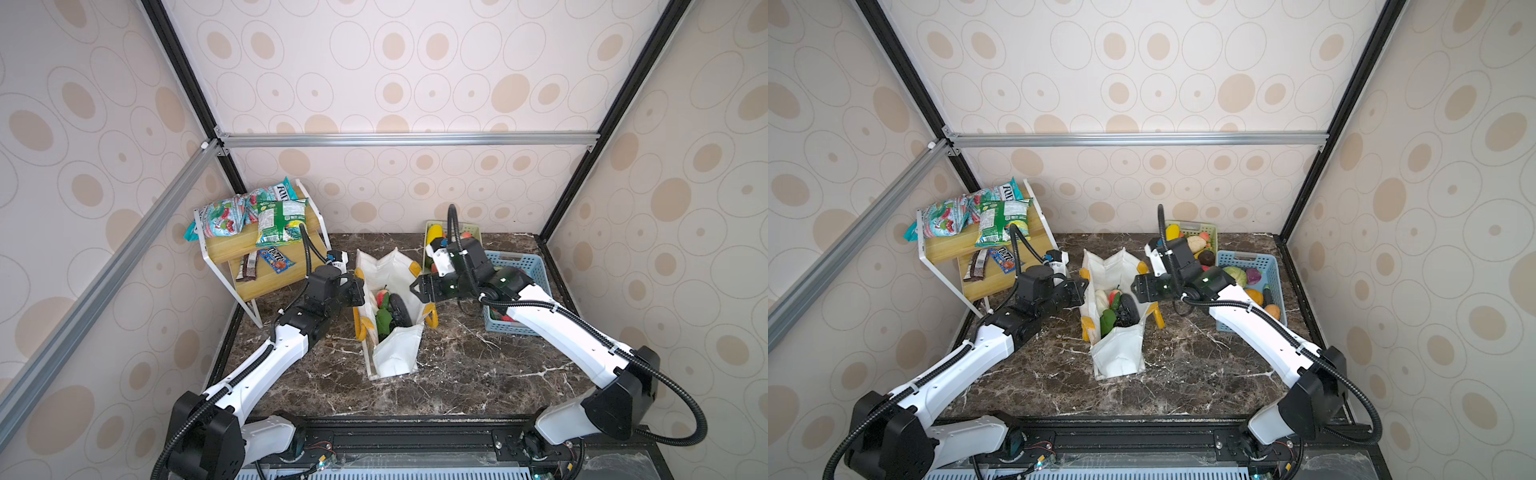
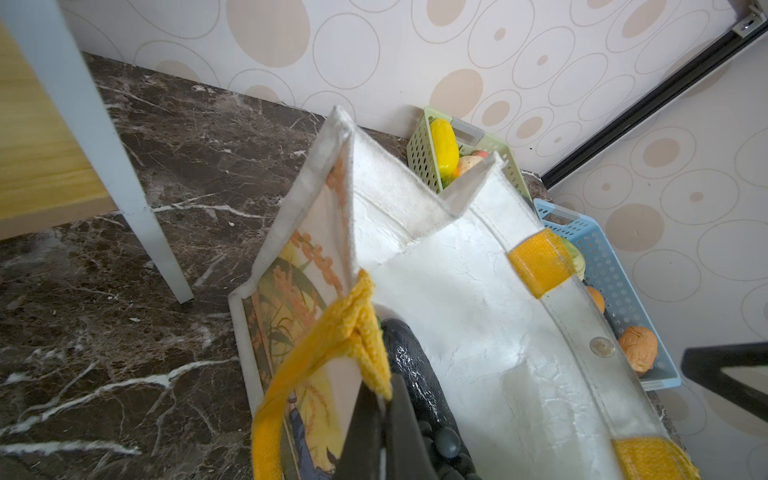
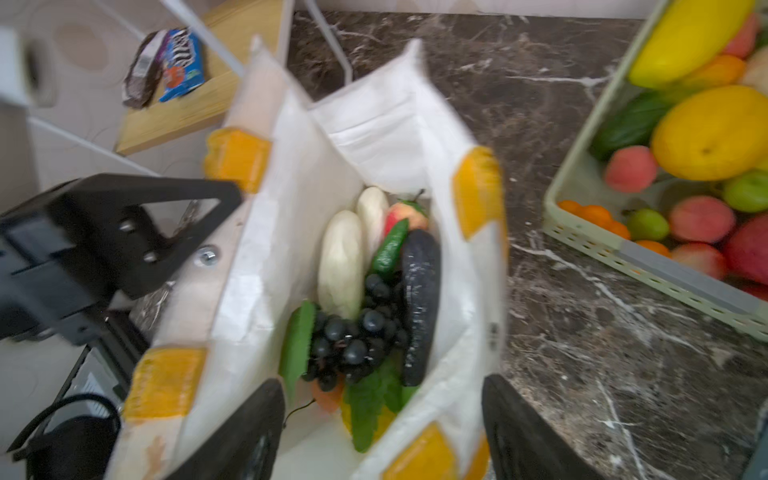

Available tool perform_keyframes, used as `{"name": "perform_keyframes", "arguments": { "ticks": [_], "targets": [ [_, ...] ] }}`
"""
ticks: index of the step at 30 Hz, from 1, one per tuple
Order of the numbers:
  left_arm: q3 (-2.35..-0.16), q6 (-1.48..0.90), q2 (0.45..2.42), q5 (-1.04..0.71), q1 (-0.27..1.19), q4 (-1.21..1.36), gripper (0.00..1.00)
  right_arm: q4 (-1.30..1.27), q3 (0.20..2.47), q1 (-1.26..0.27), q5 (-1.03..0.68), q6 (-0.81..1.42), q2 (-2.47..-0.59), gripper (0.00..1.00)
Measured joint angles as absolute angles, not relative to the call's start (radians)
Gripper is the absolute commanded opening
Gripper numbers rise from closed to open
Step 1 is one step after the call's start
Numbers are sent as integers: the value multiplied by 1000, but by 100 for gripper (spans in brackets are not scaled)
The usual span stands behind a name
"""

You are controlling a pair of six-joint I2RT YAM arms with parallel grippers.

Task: Place the food into the grocery bag and tie it
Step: 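Raise the right gripper and grasp the yellow handle nearest it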

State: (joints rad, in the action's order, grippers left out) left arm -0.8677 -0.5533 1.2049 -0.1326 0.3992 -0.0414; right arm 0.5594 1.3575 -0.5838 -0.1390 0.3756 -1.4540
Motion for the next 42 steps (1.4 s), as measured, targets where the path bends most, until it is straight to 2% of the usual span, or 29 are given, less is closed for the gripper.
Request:
{"name": "perform_keyframes", "arguments": {
  "ticks": [3, 6, 11, 26, 29, 37, 41, 42],
  "targets": [
    [-868, -553, 1205, -133, 399, -42, 0, 530, 1254, -469, -150, 405, -1435, 71],
    [-868, -553, 1205, -132, 399, -42, 0, 506, 1179, -416, -170, 424, -1436, 70],
    [-868, -553, 1205, -132, 399, -42, 0, 447, 1127, -398, -242, 450, -1468, 65],
    [-868, -553, 1205, -130, 401, -43, 0, 99, 987, -390, -504, 596, -1759, 55],
    [-868, -553, 1205, -130, 401, -43, 0, 39, 974, -390, -537, 627, -1783, 48],
    [-868, -553, 1205, -130, 401, -43, 0, -43, 957, -390, -591, 685, -1805, 15],
    [-868, -553, 1205, -125, 401, -46, 1, -31, 955, -387, -592, 691, -1788, 12],
    [-868, -553, 1205, -121, 401, -49, 6, -19, 954, -385, -587, 690, -1773, 12]
  ]
}}
